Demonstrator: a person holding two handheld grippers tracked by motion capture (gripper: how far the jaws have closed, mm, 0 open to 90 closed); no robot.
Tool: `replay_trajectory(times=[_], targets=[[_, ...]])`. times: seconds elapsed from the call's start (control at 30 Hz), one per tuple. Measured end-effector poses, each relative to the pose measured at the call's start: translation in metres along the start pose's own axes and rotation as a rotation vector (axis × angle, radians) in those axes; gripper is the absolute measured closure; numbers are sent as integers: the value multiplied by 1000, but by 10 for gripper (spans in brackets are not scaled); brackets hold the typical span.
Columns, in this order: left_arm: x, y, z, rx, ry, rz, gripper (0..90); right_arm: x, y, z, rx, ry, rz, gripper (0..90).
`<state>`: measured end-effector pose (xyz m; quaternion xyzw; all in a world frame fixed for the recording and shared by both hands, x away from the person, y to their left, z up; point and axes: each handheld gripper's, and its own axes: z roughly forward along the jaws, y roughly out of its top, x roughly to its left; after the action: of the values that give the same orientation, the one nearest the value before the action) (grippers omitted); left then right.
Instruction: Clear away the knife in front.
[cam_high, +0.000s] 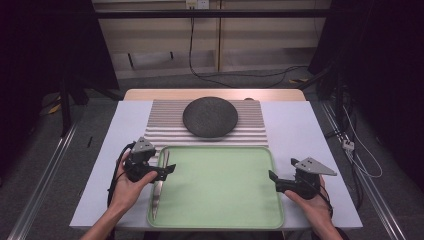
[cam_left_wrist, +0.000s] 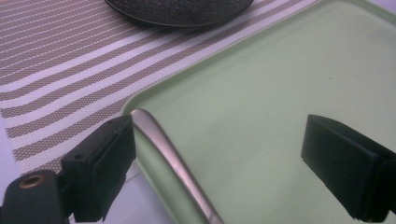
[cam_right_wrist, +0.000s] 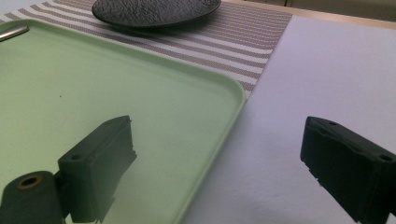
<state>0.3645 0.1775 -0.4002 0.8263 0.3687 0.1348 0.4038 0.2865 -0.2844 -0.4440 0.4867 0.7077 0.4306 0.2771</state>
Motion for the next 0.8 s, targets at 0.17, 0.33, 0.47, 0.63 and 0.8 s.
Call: replay_trajectory(times=[0.17,0.33,0.47,0.63,0.8], targets=[[-1,-9,-11,-27,-15,-16,82,-1,0,0,-1,1,6,95],[1,-21,-25,-68,63,-27,64,-1,0,-1,-2,-1,8,95],[6,-35,-27,-58,97,-52,56,-1,0,-1,-2,-4,9,95],[10,-49,-28,-53,104,-66,56,-1,0,-1,-8,-5,19,95],[11,-56,-30,-66,136,-68,56,-1,0,-2,-14,0,15,94]])
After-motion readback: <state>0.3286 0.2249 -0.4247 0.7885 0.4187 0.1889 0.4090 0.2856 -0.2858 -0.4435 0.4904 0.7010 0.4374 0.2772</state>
